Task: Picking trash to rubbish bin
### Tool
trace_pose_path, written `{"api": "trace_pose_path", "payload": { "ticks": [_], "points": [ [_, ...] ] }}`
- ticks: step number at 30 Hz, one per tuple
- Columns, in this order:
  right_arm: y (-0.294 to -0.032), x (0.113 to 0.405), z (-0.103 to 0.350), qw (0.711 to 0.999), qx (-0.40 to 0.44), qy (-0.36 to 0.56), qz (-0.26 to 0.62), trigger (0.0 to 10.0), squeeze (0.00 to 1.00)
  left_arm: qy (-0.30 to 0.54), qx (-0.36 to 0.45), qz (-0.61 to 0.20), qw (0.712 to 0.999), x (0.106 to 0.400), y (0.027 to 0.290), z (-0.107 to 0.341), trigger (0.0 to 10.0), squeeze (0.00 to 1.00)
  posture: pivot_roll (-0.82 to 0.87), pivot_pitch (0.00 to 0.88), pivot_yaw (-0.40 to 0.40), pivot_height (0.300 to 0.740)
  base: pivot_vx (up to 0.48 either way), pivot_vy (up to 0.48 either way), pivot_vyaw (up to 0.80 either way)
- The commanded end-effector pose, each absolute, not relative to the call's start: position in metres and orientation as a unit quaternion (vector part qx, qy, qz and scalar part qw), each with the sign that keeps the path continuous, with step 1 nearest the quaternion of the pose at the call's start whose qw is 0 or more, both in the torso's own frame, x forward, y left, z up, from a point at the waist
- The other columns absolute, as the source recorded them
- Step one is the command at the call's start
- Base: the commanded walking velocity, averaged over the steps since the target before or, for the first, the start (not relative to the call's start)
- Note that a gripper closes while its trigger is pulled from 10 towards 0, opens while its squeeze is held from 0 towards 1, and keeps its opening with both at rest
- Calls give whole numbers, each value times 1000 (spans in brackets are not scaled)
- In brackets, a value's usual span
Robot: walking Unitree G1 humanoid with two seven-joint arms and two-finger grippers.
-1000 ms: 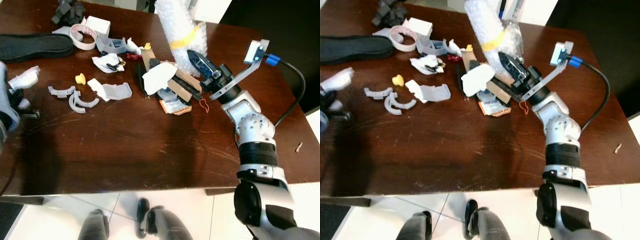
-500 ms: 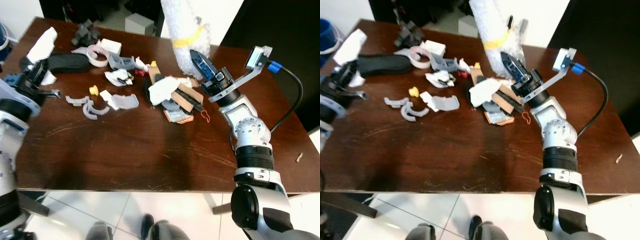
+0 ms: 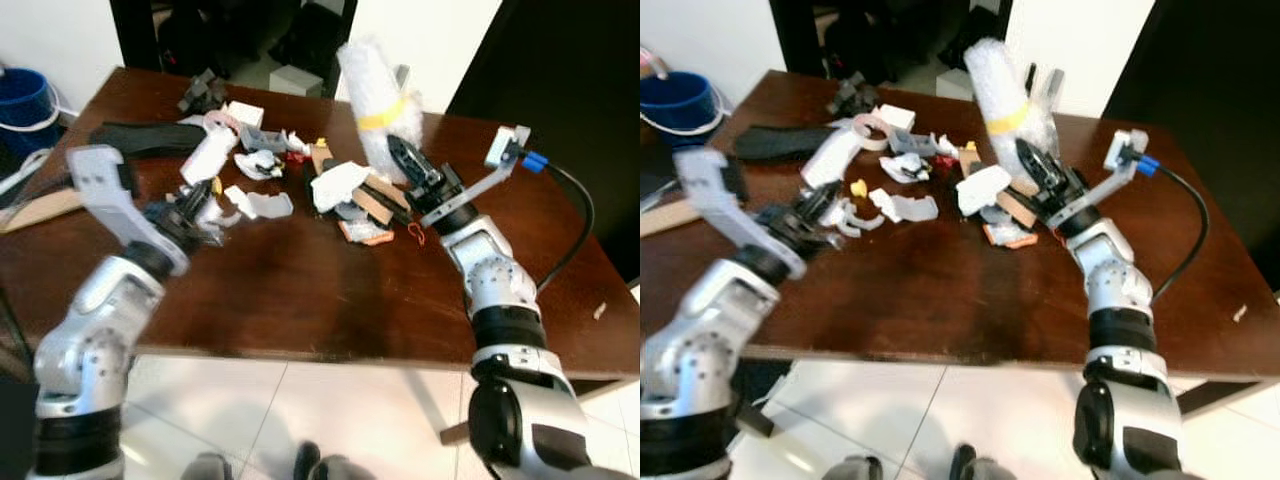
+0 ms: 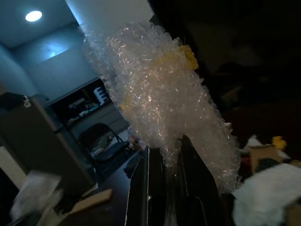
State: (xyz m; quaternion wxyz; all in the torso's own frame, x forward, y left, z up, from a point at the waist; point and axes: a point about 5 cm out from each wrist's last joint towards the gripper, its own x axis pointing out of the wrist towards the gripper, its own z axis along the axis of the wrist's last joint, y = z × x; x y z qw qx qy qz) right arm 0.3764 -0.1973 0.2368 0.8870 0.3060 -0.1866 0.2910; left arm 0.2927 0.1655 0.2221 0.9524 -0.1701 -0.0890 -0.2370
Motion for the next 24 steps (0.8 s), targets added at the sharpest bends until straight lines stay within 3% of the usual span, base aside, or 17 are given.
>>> {"api": "trace_pose_path", "payload": {
  "ticks": [1, 13, 16, 17, 21, 23, 24],
  "points": [
    [-207, 375, 226, 894, 313, -180, 267, 10000, 0, -67, -170, -239, 954, 293, 161, 209, 10000, 0, 190, 101, -90, 740, -341, 0, 0],
    [-241, 353, 213, 894, 282, -181, 297, 10000, 0, -26, -169, -242, 955, 292, 158, 184, 10000, 0, 171, 110, -79, 740, -345, 0, 0],
    [-244, 338, 196, 890, 250, -143, 353, 10000, 0, -8, -166, -241, 956, 291, 159, 173, 10000, 0, 167, 109, -76, 740, -345, 0, 0],
    [-245, 319, 176, 873, 230, -93, 419, 10000, 0, 13, -160, -241, 957, 288, 160, 159, 10000, 0, 159, 113, -73, 740, -345, 0, 0],
    [-241, 308, 159, 867, 207, -33, 452, 10000, 0, 37, -151, -239, 958, 286, 162, 145, 10000, 0, 147, 120, -69, 740, -348, 0, 0],
    [-235, 298, 129, 871, 156, 67, 461, 10000, 0, 78, -134, -234, 960, 281, 167, 121, 10000, 0, 138, 125, -69, 740, -347, 0, 0],
    [-235, 298, 129, 871, 156, 67, 461, 10000, 0, 78, -134, -234, 960, 281, 167, 121, 10000, 0, 138, 125, -69, 740, -345, 0, 0]
  ]
}}
